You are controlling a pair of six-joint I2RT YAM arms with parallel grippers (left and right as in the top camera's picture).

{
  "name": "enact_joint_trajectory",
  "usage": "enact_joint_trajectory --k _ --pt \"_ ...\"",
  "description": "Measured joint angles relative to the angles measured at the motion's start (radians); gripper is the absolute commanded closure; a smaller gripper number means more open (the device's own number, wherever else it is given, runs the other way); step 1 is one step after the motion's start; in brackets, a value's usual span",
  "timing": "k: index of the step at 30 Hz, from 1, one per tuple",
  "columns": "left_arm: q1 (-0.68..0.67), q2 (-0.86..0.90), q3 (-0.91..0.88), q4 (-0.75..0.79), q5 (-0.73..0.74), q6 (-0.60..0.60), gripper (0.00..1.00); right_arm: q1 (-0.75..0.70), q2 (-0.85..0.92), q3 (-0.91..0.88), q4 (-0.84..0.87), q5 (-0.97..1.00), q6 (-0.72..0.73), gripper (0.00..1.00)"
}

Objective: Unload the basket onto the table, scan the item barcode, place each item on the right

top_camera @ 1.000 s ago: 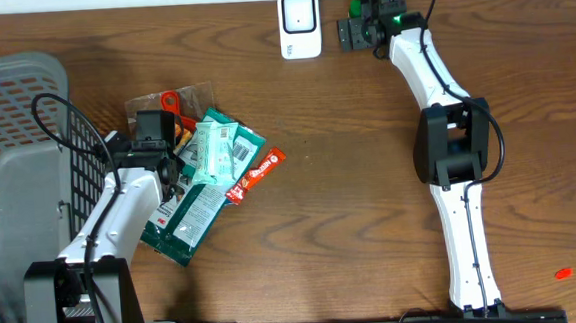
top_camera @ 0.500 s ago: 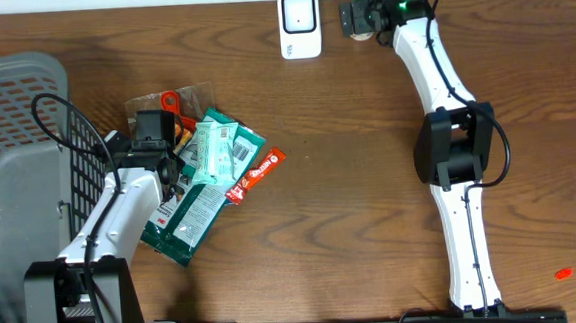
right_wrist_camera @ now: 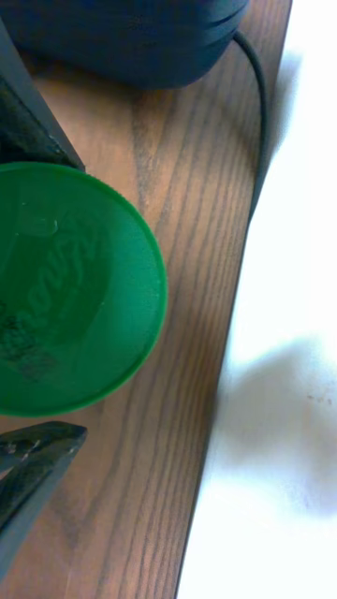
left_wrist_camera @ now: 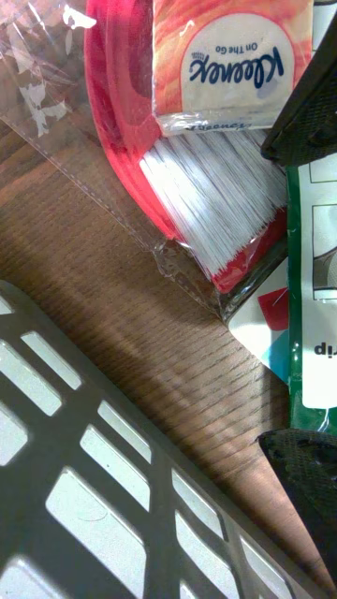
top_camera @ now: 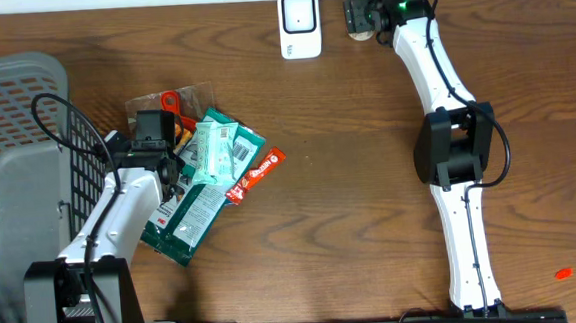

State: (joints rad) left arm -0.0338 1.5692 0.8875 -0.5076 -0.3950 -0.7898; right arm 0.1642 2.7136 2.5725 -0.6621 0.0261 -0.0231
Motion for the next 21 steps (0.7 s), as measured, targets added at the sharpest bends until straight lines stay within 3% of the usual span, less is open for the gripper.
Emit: enact_joint_trajectory --k 15,21 --pt "0.000 0.000 0.000 0.000 0.000 0.000 0.11 0.005 0.000 0.000 -0.028 -0.001 -0.012 0.21" --pt "0.000 0.000 0.000 0.000 0.000 0.000 0.11 0.005 0.000 0.000 -0.029 -0.003 -0.016 0.17"
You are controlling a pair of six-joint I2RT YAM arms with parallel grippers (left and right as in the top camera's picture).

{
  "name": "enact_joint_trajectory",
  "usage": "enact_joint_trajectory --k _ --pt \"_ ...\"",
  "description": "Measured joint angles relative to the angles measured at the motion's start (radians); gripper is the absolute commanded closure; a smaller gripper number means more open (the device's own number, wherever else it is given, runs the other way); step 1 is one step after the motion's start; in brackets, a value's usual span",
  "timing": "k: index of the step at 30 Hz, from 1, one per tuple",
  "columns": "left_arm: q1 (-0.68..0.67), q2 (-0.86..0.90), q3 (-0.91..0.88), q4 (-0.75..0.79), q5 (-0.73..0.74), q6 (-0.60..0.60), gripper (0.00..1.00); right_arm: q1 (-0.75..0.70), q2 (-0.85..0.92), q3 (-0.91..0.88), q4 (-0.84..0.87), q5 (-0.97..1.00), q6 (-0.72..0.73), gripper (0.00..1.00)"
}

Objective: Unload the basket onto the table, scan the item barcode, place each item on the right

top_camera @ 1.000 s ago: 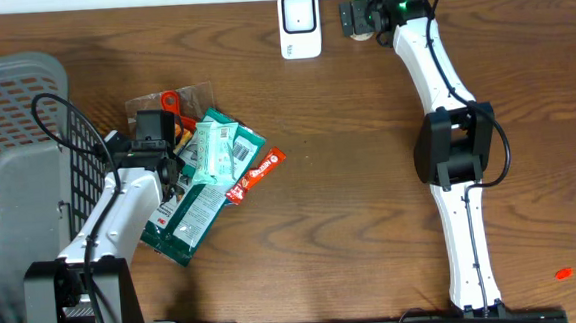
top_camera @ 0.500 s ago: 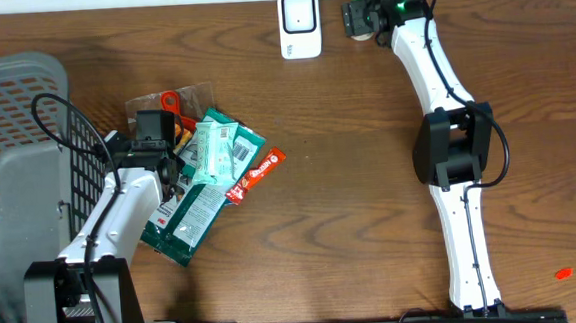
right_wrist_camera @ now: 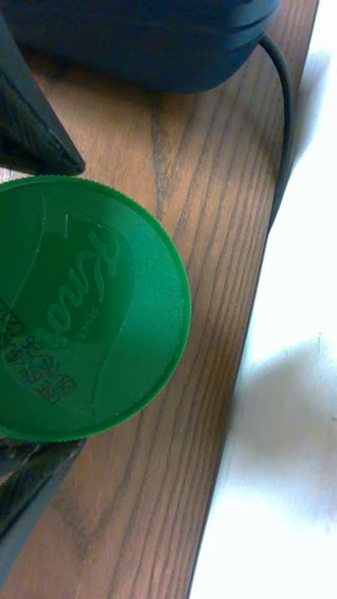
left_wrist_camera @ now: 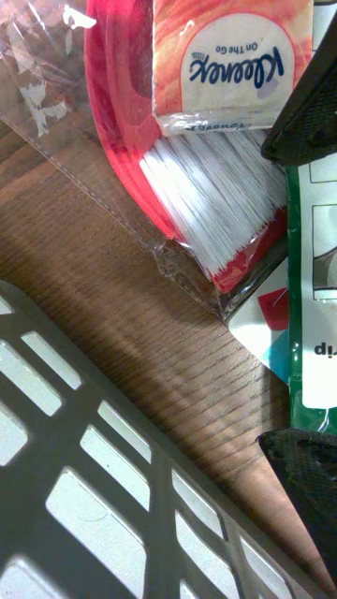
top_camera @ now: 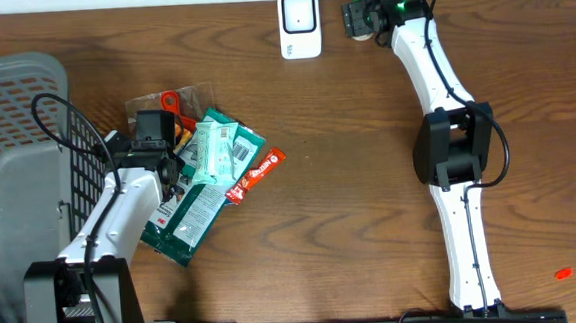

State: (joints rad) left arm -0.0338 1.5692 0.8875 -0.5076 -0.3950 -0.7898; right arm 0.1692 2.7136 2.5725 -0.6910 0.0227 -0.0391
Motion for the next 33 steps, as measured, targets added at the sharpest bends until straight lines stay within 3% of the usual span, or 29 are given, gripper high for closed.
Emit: enact_joint_trajectory --k 5,21,30,33 --pt "0.000 0.000 0.000 0.000 0.000 0.000 0.11 0.000 0.000 0.000 -0.009 -0.001 -0.002 0.12" --pt "0.000 0.000 0.000 0.000 0.000 0.000 0.11 0.000 0.000 0.000 -0.011 -0.001 -0.011 0.14" --pt "0.000 0.000 0.000 0.000 0.000 0.000 0.11 0.000 0.001 0.000 -0.028 -0.001 -0.027 0.20" --pt "0.000 0.000 0.000 0.000 0.000 0.000 0.11 0.000 0.001 0.000 -0.028 -0.002 -0.033 0.32"
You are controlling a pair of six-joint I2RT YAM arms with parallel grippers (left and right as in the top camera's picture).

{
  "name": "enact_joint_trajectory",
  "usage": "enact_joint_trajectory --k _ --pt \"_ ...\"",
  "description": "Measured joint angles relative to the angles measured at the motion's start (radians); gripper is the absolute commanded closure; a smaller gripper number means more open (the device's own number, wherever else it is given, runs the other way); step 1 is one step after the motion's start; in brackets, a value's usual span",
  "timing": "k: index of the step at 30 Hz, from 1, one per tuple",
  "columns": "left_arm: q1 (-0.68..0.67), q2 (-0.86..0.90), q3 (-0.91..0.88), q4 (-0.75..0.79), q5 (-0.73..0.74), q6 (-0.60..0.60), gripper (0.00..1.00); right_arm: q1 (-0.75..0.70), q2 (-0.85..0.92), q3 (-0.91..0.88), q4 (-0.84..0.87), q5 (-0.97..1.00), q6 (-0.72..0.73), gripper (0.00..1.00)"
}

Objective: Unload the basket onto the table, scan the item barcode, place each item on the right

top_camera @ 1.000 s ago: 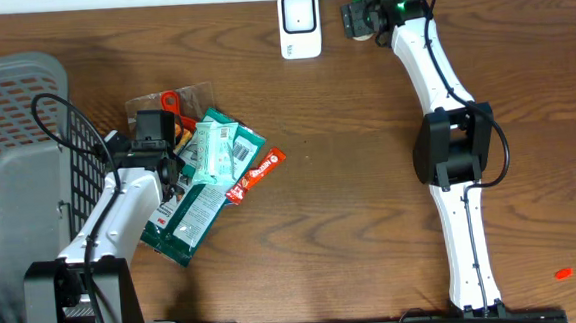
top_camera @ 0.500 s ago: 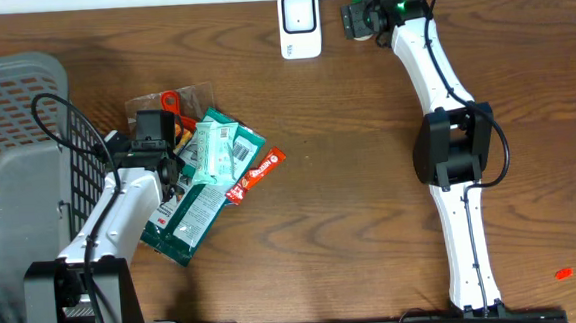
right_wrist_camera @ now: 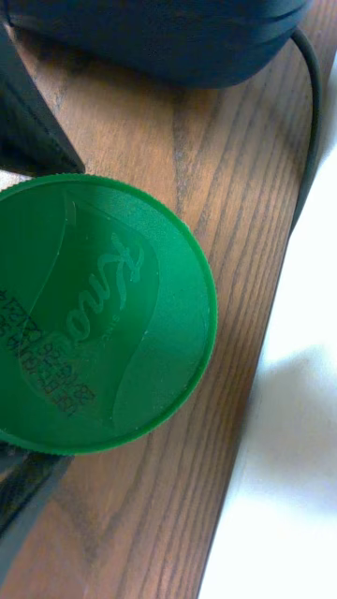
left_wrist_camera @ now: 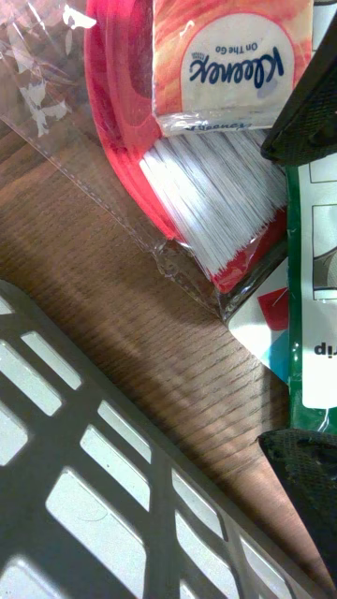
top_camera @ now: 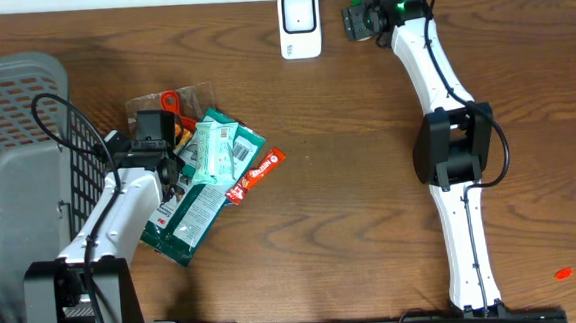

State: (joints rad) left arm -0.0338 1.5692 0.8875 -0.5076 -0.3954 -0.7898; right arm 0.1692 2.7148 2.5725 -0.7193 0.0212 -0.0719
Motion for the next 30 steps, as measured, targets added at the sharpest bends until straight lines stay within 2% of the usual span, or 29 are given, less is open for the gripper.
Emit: enact_joint_trajectory --k 6,12,13,17,24,30 --pt "0.000 0.000 0.000 0.000 0.000 0.000 0.11 0.000 0.000 0.002 -0.003 -0.011 -0.002 0.49" --pt "0.000 0.000 0.000 0.000 0.000 0.000 0.11 0.000 0.000 0.003 -0.002 -0.012 -0.002 0.52" --pt "0.000 0.000 0.000 0.000 0.000 0.000 0.11 0.000 0.000 0.003 -0.006 -0.011 -0.003 0.50" --pt "0.000 0.000 0.000 0.000 0.000 0.000 0.11 0.000 0.002 0.003 -0.007 -0.010 -0.002 0.24" --pt "0.000 0.000 0.000 0.000 0.000 0.000 0.11 0.000 0.004 0.003 0.027 -0.011 -0.008 0.01" --pt "0.000 0.000 0.000 0.000 0.000 0.000 0.11 0.000 0.011 0.003 0.084 -0.011 -0.008 0.01"
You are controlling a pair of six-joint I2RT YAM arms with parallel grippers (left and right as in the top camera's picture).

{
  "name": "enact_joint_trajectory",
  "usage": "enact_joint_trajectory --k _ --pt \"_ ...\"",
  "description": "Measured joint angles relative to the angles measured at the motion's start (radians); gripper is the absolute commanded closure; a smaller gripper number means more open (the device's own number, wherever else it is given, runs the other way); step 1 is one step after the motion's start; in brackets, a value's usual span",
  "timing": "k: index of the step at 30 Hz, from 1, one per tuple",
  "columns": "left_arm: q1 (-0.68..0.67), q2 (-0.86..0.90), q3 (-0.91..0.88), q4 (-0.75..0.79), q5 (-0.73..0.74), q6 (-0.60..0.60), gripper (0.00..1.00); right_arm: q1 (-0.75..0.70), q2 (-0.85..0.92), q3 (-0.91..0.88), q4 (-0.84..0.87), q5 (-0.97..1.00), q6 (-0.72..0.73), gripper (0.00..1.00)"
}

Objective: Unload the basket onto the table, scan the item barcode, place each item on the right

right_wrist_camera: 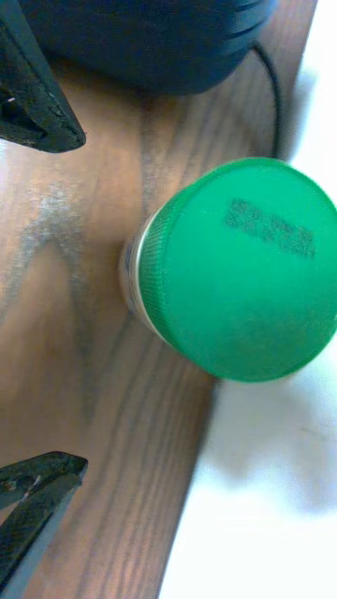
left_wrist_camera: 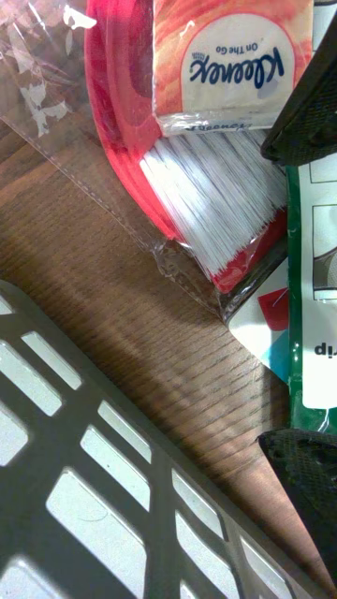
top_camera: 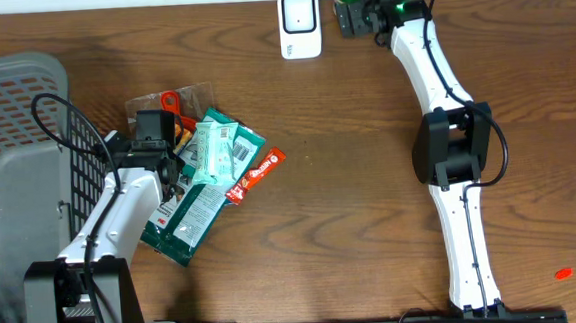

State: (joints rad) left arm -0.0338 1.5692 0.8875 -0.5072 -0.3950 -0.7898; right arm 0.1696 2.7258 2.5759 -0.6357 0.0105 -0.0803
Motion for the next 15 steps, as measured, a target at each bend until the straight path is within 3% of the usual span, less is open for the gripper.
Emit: enact_joint_trajectory --k 15 --pt "0.000 0.000 0.000 0.000 0.000 0.000 0.11 0.026 0.024 0.000 0.171 -0.001 0.085 0.01"
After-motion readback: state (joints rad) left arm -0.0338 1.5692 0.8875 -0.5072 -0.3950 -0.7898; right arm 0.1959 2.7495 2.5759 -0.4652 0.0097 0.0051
